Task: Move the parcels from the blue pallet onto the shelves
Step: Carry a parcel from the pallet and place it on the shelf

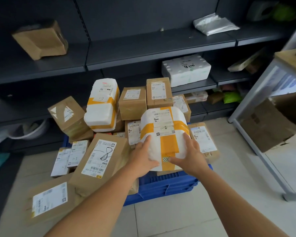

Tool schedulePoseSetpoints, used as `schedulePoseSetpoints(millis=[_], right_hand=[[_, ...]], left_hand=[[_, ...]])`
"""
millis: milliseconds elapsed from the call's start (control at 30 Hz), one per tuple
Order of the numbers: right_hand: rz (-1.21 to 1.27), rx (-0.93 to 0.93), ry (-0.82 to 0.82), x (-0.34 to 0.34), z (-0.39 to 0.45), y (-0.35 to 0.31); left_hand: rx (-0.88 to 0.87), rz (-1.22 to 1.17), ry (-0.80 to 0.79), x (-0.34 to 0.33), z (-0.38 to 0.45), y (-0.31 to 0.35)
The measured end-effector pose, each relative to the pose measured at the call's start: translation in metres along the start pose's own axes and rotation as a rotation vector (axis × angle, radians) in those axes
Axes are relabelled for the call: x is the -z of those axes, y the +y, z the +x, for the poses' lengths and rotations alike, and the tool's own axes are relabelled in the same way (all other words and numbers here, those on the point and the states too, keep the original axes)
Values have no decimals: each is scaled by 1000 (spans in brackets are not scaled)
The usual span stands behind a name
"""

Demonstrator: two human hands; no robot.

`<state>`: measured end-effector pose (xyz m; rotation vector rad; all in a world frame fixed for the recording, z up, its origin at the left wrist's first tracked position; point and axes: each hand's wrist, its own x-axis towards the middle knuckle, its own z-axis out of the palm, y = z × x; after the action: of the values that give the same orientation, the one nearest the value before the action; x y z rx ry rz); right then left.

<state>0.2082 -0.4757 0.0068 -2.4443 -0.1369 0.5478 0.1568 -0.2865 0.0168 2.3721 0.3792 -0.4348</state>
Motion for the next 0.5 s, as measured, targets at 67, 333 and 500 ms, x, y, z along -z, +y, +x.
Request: schedulePoseSetpoints(millis=[67,333,500], right_hand=[[18,5,12,2,-7,-2],[116,170,176,10,-54,-47],[159,315,241,5,-102,-93]], left_hand=[[-27,-33,28,4,-9,0],[-140,-145,234,41,-66,-6],[-186,-150,356,76,-125,-20]])
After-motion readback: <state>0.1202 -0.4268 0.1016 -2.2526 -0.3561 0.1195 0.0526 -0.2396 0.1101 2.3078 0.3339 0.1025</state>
